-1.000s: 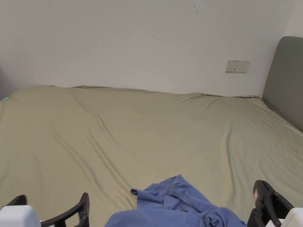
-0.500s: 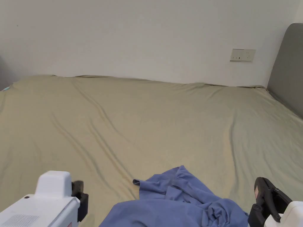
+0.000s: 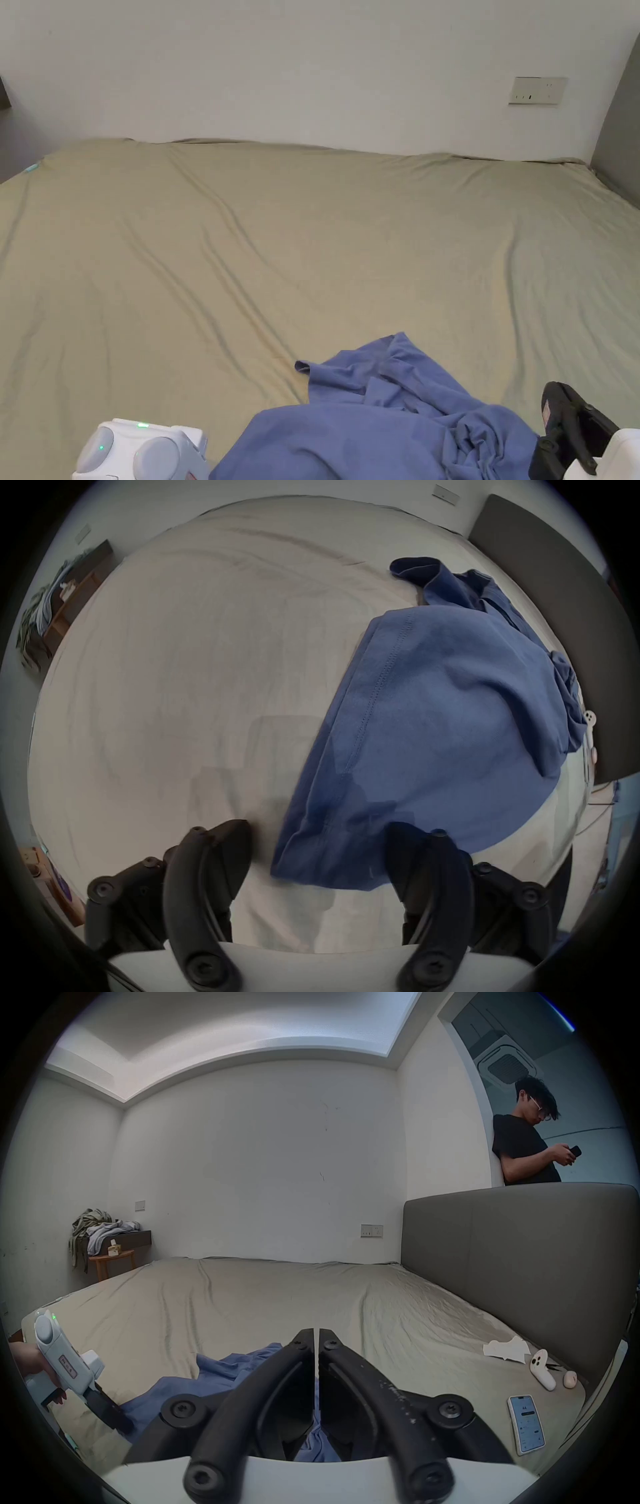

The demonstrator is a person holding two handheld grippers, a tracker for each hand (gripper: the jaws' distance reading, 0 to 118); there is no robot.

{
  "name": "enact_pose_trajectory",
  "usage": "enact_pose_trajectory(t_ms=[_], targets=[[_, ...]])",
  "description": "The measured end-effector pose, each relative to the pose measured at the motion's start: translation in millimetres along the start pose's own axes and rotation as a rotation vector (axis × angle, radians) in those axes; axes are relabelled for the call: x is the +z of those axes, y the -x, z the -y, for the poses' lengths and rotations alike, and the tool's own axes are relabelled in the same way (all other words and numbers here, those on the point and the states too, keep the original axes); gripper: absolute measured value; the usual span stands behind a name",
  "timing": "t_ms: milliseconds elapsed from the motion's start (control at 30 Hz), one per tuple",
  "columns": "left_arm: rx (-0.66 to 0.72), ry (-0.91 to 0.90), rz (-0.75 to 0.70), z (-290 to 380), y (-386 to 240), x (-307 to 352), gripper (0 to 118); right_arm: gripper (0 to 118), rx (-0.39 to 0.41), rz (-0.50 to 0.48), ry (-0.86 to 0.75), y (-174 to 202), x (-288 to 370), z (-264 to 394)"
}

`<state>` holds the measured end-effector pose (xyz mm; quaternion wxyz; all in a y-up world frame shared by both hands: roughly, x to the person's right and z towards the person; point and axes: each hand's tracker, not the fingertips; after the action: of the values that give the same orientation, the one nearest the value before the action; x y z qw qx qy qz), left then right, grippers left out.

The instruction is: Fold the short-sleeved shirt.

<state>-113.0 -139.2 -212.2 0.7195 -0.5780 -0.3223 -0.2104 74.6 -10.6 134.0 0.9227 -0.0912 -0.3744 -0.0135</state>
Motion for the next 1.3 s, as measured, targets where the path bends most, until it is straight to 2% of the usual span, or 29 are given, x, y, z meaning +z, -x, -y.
enact_pose_trajectory(t_ms=[33,67,100,133,333,367,400,433,467,500,533,600,633,700,767,833,867,900,933,967,1000,1033,1100,1167,1200,1233,1300], targets=[[-0.021,-0.012,-0.036,2.3,-2.5,5.7,79,5,-0.002,-0.002,0.002,-0.8,0.0,1.9],[-0.052,-0.026,-0.028,3.5,-4.6,13.0,69,5,-0.003,-0.003,0.004,-1.7,0.5,3.2],[-0.069,-0.047,0.007,3.2,-6.1,19.5,40,5,-0.003,-0.002,0.007,-2.3,0.6,4.2],[-0.050,-0.074,0.032,2.7,-7.8,24.3,0,5,-0.002,0.002,0.012,-2.9,0.4,5.1],[0.035,-0.291,0.195,7.7,-7.7,74.4,0,7,-0.003,0.028,0.041,-14.1,0.3,12.1],[0.046,-0.307,0.205,8.7,-8.0,81.6,0,20,0.005,0.056,0.080,-17.2,-1.9,13.6],[0.042,-0.315,0.199,10.5,-9.0,87.2,0,48,0.003,0.062,0.126,-20.7,-6.1,14.8],[0.036,-0.318,0.194,13.3,-10.2,91.8,0,99,0.025,0.024,0.191,-27.1,-13.5,16.2],[0.029,-0.322,0.192,16.2,-10.8,94.2,0,118,0.025,-0.019,0.274,-34.6,-23.8,20.3],[0.027,-0.325,0.191,18.7,-10.9,95.0,0,118,0.013,-0.047,0.388,-41.4,-36.5,25.5],[0.027,-0.326,0.190,20.3,-11.7,95.5,0,118,-0.008,-0.089,0.436,-45.8,-42.9,25.9],[0.027,-0.324,0.188,25.0,-11.8,92.9,0,118,-0.126,-0.131,0.560,-61.7,-74.7,43.5],[0.028,-0.323,0.185,26.5,-12.1,91.0,0,118,-0.143,-0.133,0.624,-65.1,-91.7,51.5],[0.034,-0.318,0.178,28.2,-15.0,88.1,0,107,-0.134,-0.101,0.699,-71.3,-124.3,71.2],[0.049,-0.313,0.175,30.3,-14.3,84.6,0,85,-0.103,-0.058,0.768,-72.0,-151.2,87.6],[0.066,-0.310,0.182,31.5,-13.8,82.8,0,80,-0.083,-0.081,0.864,-70.7,-174.4,104.7],[0.073,-0.309,0.184,32.1,-13.8,81.5,0,73,-0.094,-0.092,0.904,-69.6,-178.7,110.1],[0.075,-0.308,0.185,32.8,-14.2,80.6,0,53,-0.104,-0.103,0.940,-68.9,-182.8,114.4],[0.071,-0.314,0.186,32.9,-13.8,81.1,0,36,-0.060,-0.066,0.874,-64.8,-172.7,104.5],[0.034,-0.396,0.163,35.9,-17.0,86.3,0,2,-0.120,-0.142,0.831,-68.3,-164.5,94.3],[0.006,-0.450,0.162,38.3,-18.8,91.5,0,3,-0.227,-0.154,0.791,-71.0,-158.1,89.4],[-0.004,-0.497,0.183,40.1,-19.4,98.5,0,3,-0.280,-0.111,0.758,-73.6,-146.9,82.8],[0.040,-0.620,0.203,46.0,-16.2,111.7,0,3,-0.290,-0.068,0.623,-75.0,-123.7,65.4],[0.078,-0.798,0.231,63.6,-15.0,123.9,0,3,-0.293,-0.070,0.466,-68.8,-88.3,53.7],[0.088,-0.881,0.221,73.2,-15.9,127.4,0,3,-0.276,-0.074,0.390,-63.7,-73.1,50.8],[0.100,-0.971,0.187,86.7,-20.2,130.4,0,3,-0.200,-0.003,0.269,-45.2,-51.7,52.2],[0.101,-1.122,0.143,109.4,-30.1,135.3,0,3,-0.125,0.052,0.071,-19.7,-18.1,57.1]])
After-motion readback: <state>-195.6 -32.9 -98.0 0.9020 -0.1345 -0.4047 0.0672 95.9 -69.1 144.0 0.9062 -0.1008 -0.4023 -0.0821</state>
